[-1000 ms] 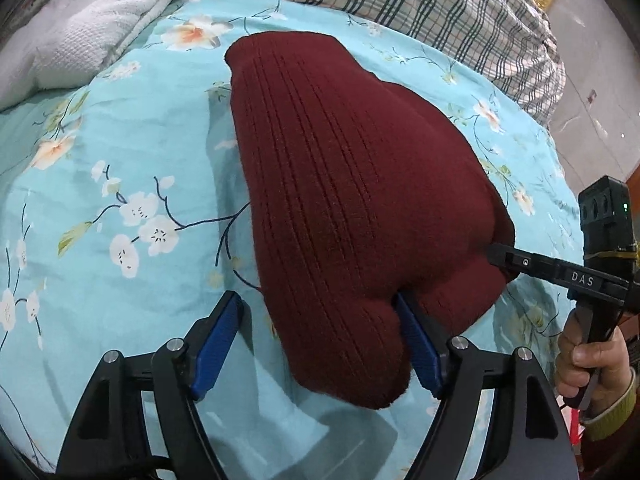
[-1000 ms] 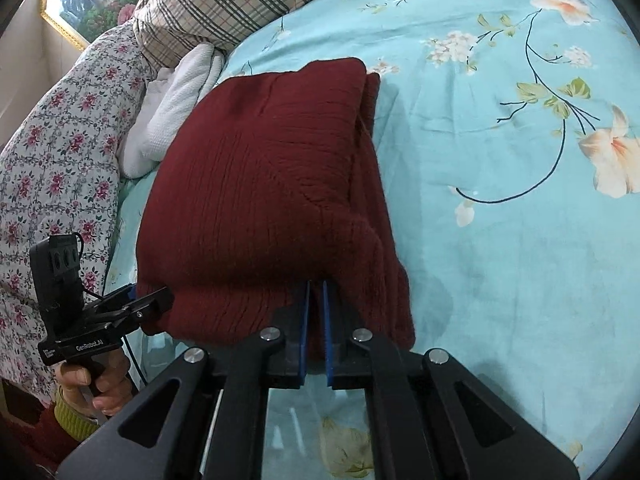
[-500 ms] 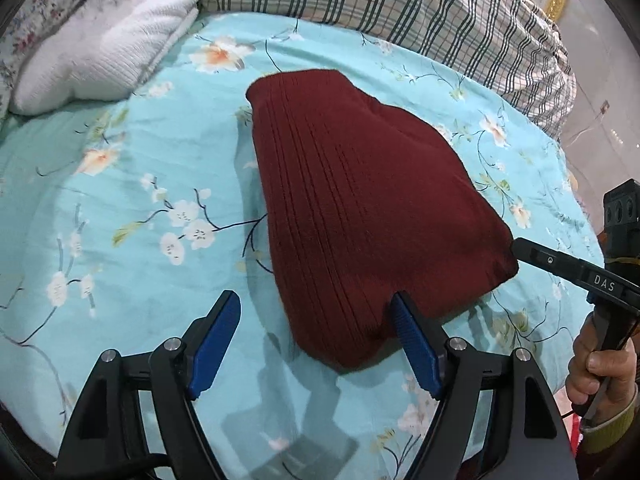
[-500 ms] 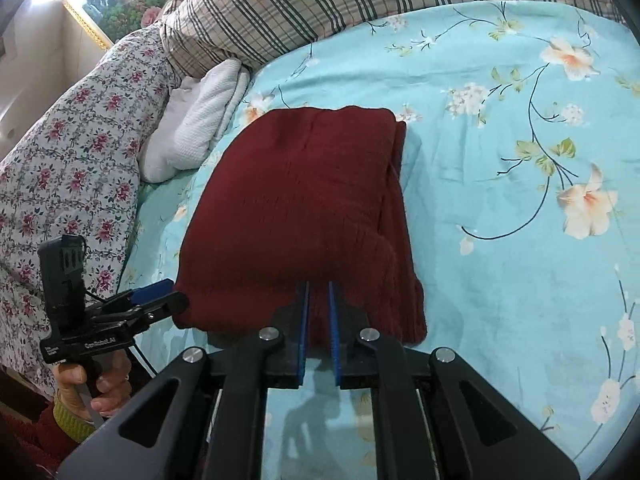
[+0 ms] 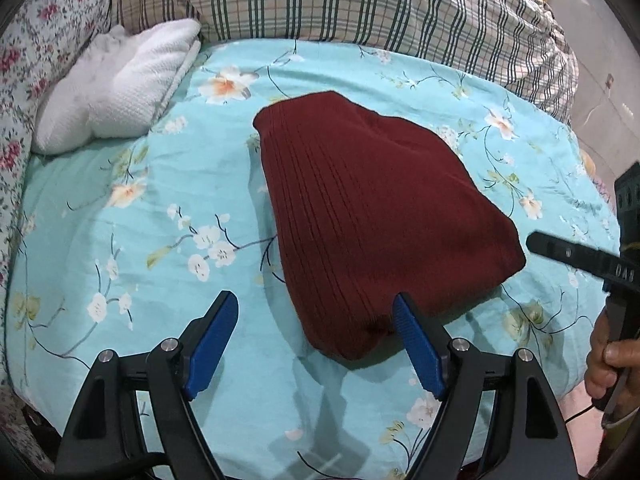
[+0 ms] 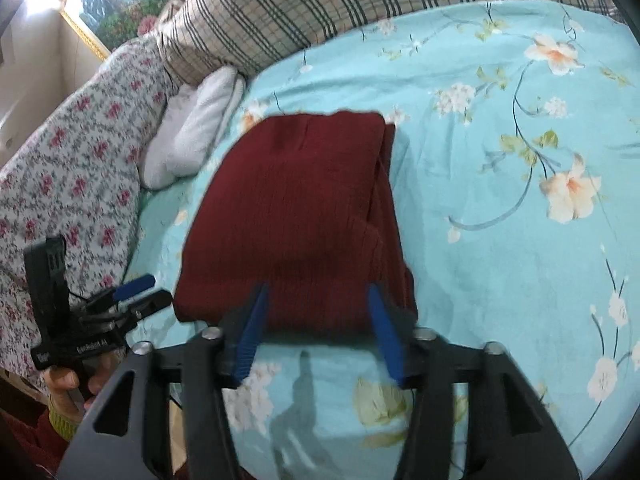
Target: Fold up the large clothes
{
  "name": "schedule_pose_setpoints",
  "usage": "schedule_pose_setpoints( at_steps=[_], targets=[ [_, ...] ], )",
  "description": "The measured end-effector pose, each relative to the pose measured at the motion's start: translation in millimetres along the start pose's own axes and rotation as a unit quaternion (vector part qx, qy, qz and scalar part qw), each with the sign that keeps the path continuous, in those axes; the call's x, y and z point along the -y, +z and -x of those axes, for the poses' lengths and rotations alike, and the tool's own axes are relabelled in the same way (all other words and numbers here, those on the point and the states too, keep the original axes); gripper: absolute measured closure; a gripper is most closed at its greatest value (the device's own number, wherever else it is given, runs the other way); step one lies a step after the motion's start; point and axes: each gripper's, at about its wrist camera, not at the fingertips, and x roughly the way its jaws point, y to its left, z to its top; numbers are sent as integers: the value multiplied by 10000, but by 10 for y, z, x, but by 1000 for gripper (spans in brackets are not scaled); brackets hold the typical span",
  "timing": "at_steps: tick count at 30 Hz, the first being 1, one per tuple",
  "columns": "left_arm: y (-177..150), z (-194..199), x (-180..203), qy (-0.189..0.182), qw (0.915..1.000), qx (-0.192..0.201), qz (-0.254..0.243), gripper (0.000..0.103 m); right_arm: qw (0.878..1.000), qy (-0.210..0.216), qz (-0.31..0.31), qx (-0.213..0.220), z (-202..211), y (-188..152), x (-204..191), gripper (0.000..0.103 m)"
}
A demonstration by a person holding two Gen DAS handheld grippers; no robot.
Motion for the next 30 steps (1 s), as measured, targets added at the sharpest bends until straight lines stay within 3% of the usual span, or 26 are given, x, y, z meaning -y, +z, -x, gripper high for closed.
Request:
schedule_pose_setpoints(
  at_steps=[5,13,18,21,24,27,30],
  targets=[
    [125,12,-35,-101,9998,123,89,23,9998,112,-176,64,-227,313,175,49],
    [453,-101,-23,89,9995,296,10,22,9981,262,-551,-81,-818,892,412,49],
    [632,-325,-136,-165,9988,193,407,22,9966,377,-683,-268,-1122,1067,456,49],
    [698,-590,-222,-216,9973,-120,698,22,9968,335,-626,-370,-1212,1130,436,89],
    [732,-704,-255,-413,9949,-232,893,22,9980,381,-498,-66,-1041,1172,373,93],
    [741,-728,-132,-256,9975,-169,629,21,9980,274,-379,426,-759,1149,347,96],
    [747,-800,-34,-244,9981,-233,508,21,9992,-54,-369,124,-928,1132,430,94]
  ],
)
